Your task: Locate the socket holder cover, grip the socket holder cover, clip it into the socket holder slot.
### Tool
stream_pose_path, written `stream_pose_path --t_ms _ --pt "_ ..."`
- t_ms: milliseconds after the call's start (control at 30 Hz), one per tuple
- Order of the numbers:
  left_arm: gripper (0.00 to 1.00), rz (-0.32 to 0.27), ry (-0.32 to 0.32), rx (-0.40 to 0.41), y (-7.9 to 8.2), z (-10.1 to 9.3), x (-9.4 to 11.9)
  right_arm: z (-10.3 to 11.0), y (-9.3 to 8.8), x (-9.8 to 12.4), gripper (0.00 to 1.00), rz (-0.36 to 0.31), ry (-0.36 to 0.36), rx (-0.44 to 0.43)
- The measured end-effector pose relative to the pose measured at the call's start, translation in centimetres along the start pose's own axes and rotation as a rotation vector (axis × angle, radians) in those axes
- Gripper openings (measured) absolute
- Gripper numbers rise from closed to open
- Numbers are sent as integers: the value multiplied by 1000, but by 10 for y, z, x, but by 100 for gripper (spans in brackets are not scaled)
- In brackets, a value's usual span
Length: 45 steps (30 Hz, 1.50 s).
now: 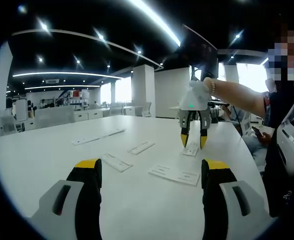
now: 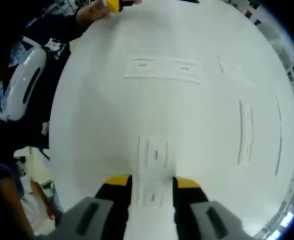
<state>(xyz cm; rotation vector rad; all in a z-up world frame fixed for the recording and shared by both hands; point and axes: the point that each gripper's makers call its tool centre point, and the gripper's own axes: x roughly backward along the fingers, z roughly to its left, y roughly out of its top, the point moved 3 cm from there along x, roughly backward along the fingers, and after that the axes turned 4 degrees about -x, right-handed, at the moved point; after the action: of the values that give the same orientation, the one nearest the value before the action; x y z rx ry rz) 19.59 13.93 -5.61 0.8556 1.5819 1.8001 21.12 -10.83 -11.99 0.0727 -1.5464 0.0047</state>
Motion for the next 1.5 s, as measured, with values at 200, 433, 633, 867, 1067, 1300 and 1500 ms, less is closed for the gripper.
stream_pose_path --t_ms 200,433,633,867,1067,1300,1500 --pt "81 0 4 0 0 1 0 0 1 0 32 4 -11 7" --pt "81 -3 2 -4 1 0 0 0 1 0 32 10 -12 12" --pt "81 -1 1 -2 0 1 0 0 1 0 32 13 -9 15" --pt "81 0 6 -1 0 1 0 0 -1 1 33 -6 -7 26" --pt "81 4 8 2 -1 2 0 0 0 0 33 -15 -9 28" --pt "80 8 12 5 -2 4 0 0 -1 0 33 -12 -8 29" --pt "80 10 12 6 -2 4 0 0 -1 1 33 -25 -9 26"
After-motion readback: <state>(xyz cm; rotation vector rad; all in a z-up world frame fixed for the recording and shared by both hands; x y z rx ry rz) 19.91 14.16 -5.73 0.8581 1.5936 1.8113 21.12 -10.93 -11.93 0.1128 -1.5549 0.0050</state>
